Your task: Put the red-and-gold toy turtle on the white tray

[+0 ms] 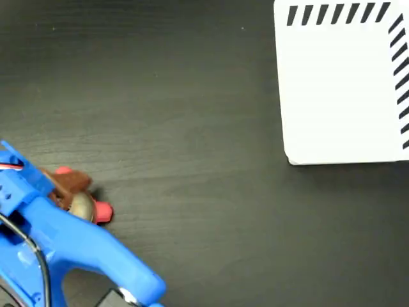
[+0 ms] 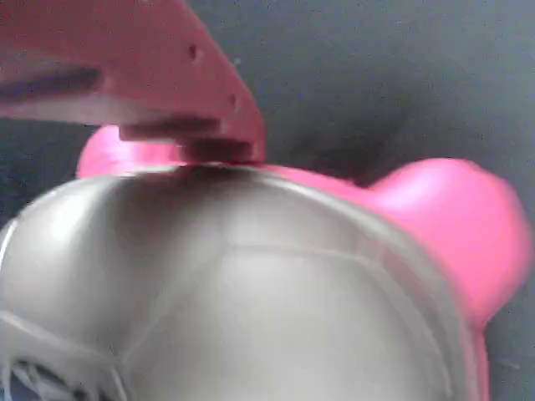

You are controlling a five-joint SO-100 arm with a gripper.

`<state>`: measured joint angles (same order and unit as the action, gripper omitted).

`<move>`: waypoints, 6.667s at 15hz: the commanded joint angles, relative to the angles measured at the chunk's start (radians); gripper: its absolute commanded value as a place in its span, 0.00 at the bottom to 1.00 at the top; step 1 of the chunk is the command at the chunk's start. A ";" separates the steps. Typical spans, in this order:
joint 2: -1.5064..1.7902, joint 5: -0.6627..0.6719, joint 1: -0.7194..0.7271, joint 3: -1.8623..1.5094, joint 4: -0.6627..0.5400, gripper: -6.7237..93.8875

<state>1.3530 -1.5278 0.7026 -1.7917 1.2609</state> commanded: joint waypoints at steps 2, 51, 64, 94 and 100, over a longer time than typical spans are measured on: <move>0.040 -0.003 -0.002 -0.009 0.003 0.48; -0.272 1.365 -1.266 0.936 0.281 0.06; -0.387 1.371 -1.250 0.948 0.287 0.71; 1.634 1.353 -0.612 -1.026 -0.245 0.07; 1.858 1.436 -0.606 -1.127 -0.031 0.06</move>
<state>3.1830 -0.0951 0.0813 -2.9284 1.1812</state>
